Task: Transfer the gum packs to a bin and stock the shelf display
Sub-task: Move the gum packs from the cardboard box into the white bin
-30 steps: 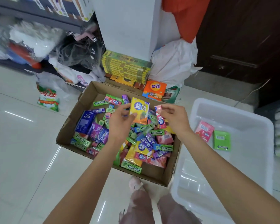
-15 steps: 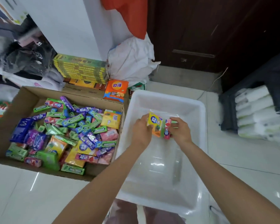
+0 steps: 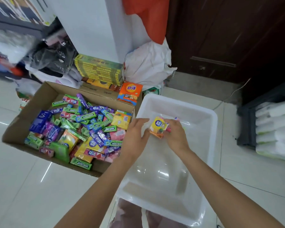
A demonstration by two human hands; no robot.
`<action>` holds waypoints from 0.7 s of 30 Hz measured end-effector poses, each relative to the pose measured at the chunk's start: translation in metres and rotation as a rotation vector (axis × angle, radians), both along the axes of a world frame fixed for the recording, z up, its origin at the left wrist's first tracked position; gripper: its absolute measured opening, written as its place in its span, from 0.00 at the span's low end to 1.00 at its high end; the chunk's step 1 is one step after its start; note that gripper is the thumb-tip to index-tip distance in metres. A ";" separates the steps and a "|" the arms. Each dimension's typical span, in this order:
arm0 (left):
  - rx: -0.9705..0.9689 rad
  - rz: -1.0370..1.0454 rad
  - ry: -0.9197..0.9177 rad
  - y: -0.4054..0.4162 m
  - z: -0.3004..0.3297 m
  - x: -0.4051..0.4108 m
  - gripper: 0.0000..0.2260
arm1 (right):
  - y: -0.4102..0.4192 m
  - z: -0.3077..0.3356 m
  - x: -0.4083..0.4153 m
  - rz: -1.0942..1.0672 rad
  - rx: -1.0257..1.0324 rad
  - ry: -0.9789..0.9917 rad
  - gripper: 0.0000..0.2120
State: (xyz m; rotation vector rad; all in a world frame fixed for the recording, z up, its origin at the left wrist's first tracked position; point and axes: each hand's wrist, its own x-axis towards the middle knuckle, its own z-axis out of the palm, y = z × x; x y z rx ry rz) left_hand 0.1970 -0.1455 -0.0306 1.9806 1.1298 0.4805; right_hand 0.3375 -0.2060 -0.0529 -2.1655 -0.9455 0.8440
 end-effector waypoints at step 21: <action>-0.004 -0.129 0.554 0.164 -0.033 -0.196 0.28 | 0.149 -0.005 -0.174 0.637 -0.315 -0.222 0.35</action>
